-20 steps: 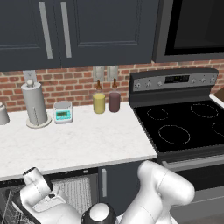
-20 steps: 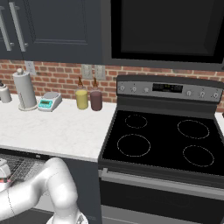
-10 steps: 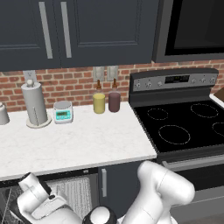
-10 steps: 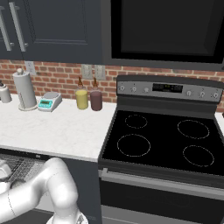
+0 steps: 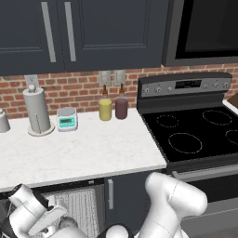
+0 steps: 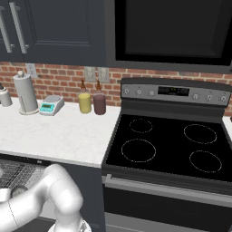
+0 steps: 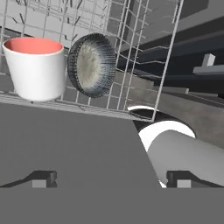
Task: Pick up the cup and bowl from the counter, place them in the dishwasher, and close the dishwasher door.
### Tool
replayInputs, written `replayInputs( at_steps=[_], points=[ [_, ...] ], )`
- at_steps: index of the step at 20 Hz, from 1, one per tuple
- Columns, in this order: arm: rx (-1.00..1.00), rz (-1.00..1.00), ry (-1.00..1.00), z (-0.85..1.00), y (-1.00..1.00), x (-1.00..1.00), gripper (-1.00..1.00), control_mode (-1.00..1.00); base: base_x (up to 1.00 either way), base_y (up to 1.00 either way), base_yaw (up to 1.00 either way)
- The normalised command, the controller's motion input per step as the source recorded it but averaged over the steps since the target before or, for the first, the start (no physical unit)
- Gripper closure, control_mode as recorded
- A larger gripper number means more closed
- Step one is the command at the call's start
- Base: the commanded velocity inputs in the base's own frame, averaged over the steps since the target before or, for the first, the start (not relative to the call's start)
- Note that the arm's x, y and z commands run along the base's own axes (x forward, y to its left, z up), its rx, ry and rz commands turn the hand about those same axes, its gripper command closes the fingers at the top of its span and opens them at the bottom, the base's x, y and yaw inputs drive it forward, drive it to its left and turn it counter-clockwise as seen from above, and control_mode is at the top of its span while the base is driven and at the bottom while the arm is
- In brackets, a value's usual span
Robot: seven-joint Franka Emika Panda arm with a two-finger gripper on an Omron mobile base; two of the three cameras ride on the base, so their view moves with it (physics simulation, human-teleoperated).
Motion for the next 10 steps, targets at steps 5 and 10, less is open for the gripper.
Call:
replayInputs(
  at_steps=[5, 10],
  points=[
    [0.11, -0.01, -0.10, 0.56, -0.07, -0.38, -1.00, -1.00, 0.00, 0.00, 0.00],
    [0.15, -0.06, -0.19, 0.36, -0.10, -0.35, -1.00, -1.00, 0.00, 0.00, 0.00]
  ],
)
